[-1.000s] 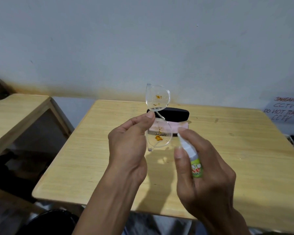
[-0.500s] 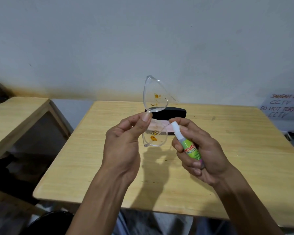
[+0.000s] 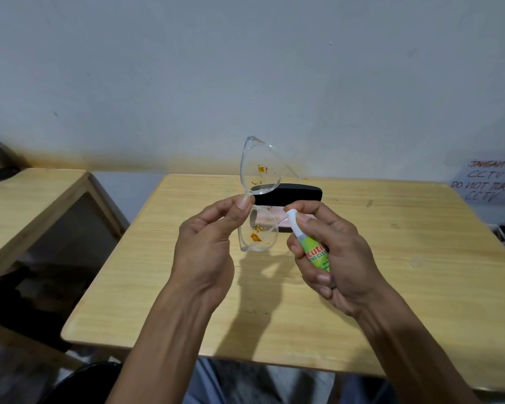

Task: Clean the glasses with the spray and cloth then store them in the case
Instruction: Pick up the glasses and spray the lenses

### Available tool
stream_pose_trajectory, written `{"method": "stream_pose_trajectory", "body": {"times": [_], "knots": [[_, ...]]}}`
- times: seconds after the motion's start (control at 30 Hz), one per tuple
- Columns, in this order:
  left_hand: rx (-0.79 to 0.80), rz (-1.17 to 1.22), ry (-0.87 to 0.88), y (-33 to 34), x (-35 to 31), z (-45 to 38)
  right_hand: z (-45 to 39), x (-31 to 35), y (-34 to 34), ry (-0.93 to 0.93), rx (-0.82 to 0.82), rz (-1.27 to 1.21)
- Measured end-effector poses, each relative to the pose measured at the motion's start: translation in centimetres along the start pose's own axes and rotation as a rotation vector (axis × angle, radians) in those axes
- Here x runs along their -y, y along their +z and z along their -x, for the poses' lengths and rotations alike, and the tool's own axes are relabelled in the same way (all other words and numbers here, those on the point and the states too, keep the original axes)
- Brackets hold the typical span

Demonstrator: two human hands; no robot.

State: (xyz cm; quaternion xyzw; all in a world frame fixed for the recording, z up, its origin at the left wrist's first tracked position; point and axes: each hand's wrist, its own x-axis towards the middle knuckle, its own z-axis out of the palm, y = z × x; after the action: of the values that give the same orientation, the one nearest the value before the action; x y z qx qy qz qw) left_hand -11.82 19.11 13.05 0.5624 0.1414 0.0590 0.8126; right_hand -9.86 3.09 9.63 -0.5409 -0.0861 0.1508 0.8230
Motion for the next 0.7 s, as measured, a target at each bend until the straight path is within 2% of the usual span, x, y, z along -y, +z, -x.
{"method": "stream_pose_trajectory", "body": {"times": [0.43, 0.7], "knots": [[0.025, 0.008, -0.005, -0.4, 0.5, -0.5, 0.3, -0.3, 0.1, -0.006, -0.025, 0.011], [-0.005, -0.093, 0.087, -0.8, 1.1, -0.5, 0.0, 1.3, -0.2, -0.039, -0.001, -0.094]]}}
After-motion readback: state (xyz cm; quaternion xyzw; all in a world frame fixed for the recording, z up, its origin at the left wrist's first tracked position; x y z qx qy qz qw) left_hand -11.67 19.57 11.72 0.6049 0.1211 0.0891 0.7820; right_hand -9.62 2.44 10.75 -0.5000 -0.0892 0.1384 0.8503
